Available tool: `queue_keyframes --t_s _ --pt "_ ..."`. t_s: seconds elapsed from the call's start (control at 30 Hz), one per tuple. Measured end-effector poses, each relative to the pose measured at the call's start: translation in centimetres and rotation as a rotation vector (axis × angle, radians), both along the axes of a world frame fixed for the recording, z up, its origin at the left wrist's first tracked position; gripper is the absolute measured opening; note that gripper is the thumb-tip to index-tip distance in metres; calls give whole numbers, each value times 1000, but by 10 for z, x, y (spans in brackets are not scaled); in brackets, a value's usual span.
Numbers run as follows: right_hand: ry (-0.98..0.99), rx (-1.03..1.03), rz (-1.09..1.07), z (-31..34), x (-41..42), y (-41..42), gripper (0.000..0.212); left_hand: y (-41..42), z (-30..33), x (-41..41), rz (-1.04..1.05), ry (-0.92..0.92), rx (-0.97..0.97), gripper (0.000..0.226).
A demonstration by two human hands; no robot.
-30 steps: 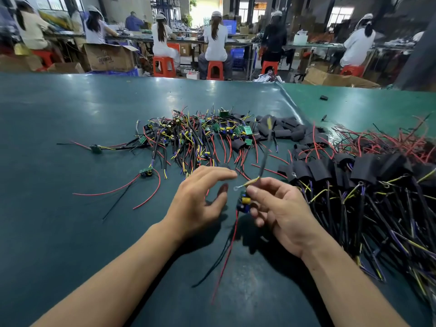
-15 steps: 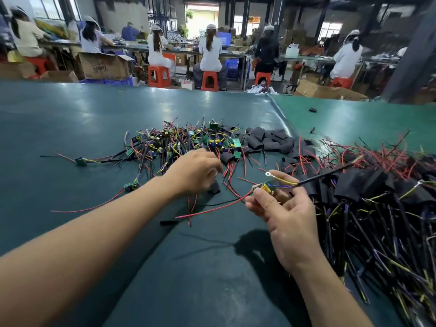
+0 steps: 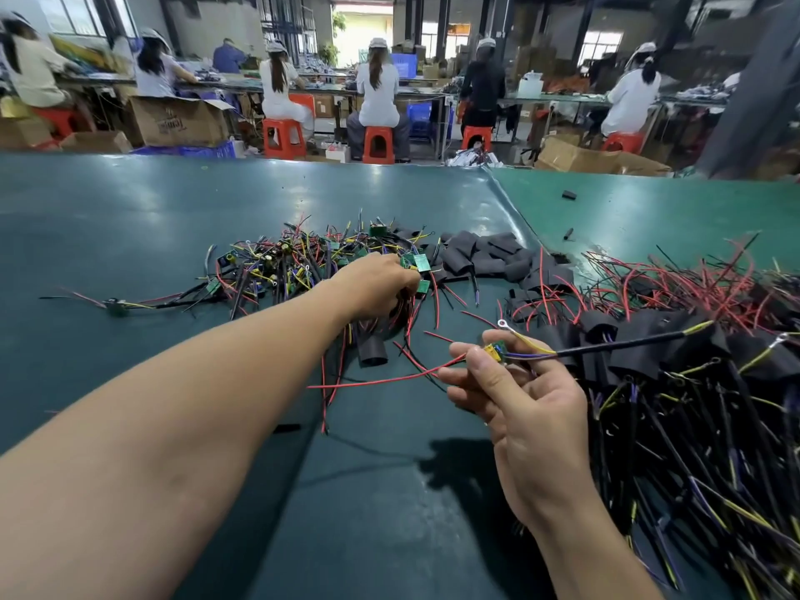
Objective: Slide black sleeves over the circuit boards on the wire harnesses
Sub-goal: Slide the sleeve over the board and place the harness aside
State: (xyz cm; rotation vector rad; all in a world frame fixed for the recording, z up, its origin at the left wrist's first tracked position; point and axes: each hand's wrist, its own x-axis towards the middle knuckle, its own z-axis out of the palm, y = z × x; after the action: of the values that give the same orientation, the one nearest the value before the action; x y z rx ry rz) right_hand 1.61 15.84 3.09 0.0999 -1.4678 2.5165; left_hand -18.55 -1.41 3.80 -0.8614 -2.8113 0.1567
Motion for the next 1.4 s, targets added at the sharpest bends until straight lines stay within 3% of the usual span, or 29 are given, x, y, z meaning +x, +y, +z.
queue_keyframes --t_s 0.2,0.37,0.43,0.5,0.6,0.7,0.77,0.8,0.9,0.97,1.13,1.3,1.4 --pt "-22 -44 -52 3 2 -2 24 -5 13 39 9 76 316 18" --pt "-18 -116 -93 5 1 4 19 -38 2 132 25 72 136 24" --pt "-21 -102 -67 7 1 4 19 -54 -10 164 49 113 100 46" --pt "-32 -79 -41 6 1 2 17 -62 -22 184 102 18 210 60" --pt "-61 -72 -15 4 3 0 15 -69 -32 198 124 -113 496 52" --pt "-71 -56 -19 2 3 -2 14 -78 -30 201 180 -140 639 48" --pt "-64 -62 -49 1 1 -1 15 -76 -27 208 155 -107 709 30" --pt "-58 -65 -70 1 0 0 16 -72 -27 214 145 -93 709 21" --pt "-25 -44 -103 1 -4 3 16 -53 -31 225 222 -75 652 53" --pt "-29 -22 -102 -1 -4 4 16 -41 -34 224 277 -44 618 59" --pt "-61 81 -102 -6 -6 5 16 -37 -37 217 312 -26 600 38" --pt "-22 127 -117 -9 -9 6 15 -48 -31 217 187 -64 559 41" --pt "-17 120 -110 -10 -10 7 16 -56 -29 217 112 -12 719 28"
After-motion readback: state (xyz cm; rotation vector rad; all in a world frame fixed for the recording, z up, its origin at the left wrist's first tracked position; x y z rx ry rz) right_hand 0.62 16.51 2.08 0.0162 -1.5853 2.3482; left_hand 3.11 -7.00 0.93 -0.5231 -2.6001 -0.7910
